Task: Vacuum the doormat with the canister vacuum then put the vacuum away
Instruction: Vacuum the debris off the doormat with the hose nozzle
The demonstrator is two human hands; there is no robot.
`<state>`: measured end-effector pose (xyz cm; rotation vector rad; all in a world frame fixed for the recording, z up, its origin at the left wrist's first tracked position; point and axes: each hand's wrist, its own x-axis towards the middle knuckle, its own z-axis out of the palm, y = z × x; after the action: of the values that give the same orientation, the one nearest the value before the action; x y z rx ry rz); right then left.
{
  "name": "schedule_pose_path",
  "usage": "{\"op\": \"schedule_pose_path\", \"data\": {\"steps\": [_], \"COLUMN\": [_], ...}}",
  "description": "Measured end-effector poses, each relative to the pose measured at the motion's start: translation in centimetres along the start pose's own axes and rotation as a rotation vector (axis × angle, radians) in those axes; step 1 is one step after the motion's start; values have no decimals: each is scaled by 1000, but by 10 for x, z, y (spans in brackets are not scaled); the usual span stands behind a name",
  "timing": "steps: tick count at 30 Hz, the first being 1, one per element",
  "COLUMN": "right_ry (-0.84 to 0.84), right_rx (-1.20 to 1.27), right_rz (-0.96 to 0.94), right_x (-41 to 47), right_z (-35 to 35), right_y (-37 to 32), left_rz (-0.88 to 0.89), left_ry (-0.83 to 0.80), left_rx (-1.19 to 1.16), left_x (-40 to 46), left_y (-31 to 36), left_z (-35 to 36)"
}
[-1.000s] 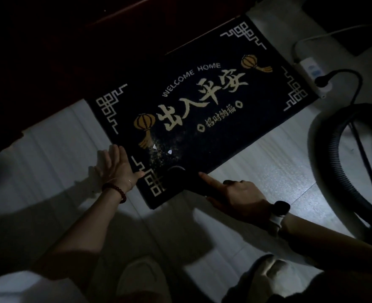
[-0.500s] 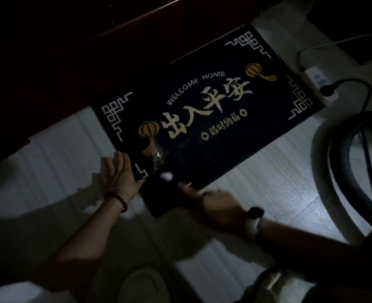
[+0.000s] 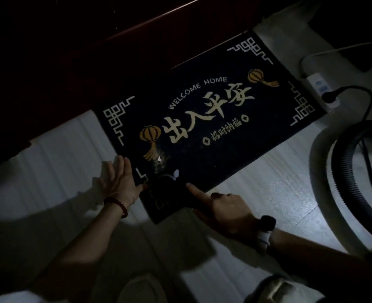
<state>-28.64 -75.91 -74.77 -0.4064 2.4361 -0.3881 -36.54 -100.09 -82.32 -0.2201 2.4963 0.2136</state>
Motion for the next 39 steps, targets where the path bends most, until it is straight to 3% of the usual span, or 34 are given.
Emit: {"op": "schedule_pose_path", "data": {"steps": [6, 11, 16, 18, 22, 25, 27, 30, 32, 39], "right_ry": [157, 171, 10, 43, 280, 343, 305, 37, -47, 293], "right_rx": [-16, 13, 46, 62, 116, 104, 116, 127, 130, 167], "right_rz": [106, 193, -14, -7, 313, 477, 391, 117, 55, 443], "right_x": [8, 15, 11, 14, 32, 34, 29, 12, 8, 17], "right_z": [-17, -30, -7, -8, -44, -58, -45, -10, -7, -48], "right_y": [24, 40, 8, 18, 86, 97, 73, 20, 9, 104], "left_rz": [-1, -4, -2, -3, -12, -15, -11, -19, -28, -2], "left_ry": [-16, -14, -1, -3, -8, -5, -7, -22, -20, -14], "left_rx": [-24, -32, -54, -38, 19, 33, 37, 51, 53, 50], "left_x": [0, -1, 0, -1, -4, -6, -6, -6, -7, -6], "left_y": [-3, -2, -4, -4, 1, 3, 4, 7, 9, 8], "left_z": [0, 0, 1, 0, -6, -6, -7, -8, -9, -4]}}
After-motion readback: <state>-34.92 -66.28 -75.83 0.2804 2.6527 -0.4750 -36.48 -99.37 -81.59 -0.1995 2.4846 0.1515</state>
